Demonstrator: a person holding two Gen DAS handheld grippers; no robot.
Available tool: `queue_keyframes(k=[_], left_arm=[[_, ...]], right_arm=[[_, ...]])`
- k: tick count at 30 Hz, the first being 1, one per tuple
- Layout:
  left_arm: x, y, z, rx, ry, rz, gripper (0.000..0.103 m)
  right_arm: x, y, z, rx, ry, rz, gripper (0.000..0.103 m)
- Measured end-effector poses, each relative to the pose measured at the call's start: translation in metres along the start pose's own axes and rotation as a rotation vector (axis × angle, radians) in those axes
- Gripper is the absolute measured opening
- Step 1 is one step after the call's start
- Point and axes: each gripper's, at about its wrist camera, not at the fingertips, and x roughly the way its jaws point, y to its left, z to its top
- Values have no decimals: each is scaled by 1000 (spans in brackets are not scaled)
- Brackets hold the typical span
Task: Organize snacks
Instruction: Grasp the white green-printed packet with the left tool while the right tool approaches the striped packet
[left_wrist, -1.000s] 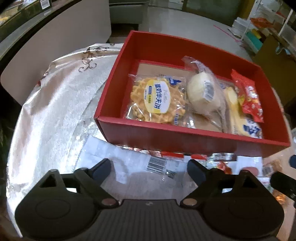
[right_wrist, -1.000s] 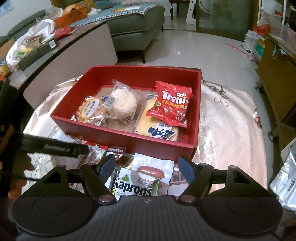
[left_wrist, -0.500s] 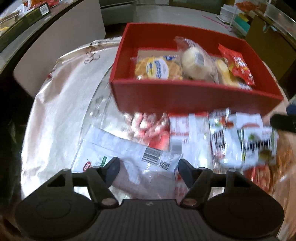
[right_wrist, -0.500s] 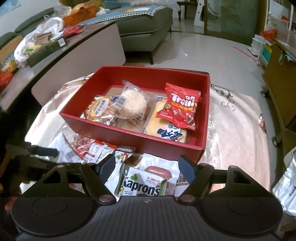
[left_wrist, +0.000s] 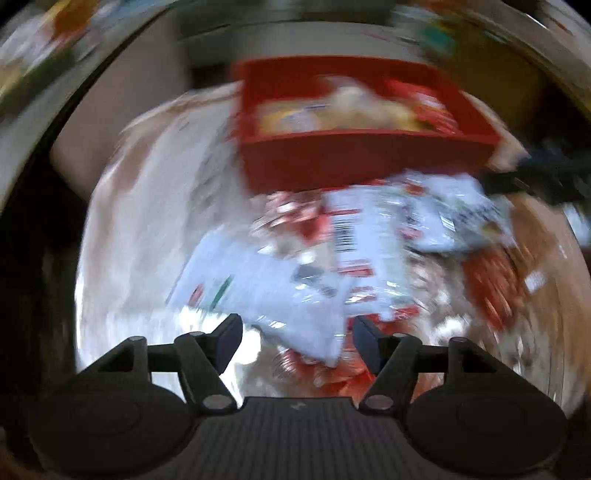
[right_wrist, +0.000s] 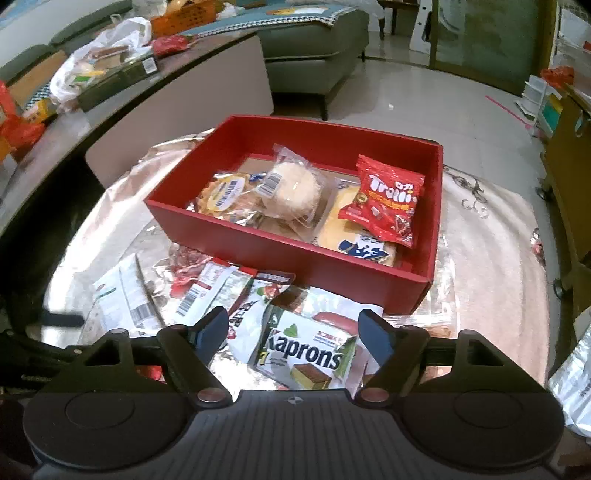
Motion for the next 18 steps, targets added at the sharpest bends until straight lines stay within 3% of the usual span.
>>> queue_keyframes(k=[2,3,4,7,10,18], left_arm=[[1,-2,7,53,18,16,69],[5,4,11,-2,44,28,71],[11,16,14,-118,77,7,71],[25,47,11,-444,77,-100,71],[37,53,-1,-680,113,-75,71],[53,39,12,-939,69,53,73]], right_arm=[[-1,0,-1,-5,1,4,84],[-1,0,-2,-8,3,3,84],[0,0,-2,-12,7,1,84],[6,-2,-2,-10,23,-8,84],[6,-3,-2,-4,19,-6,84],[-6,-4,0,5,-18,39,84]])
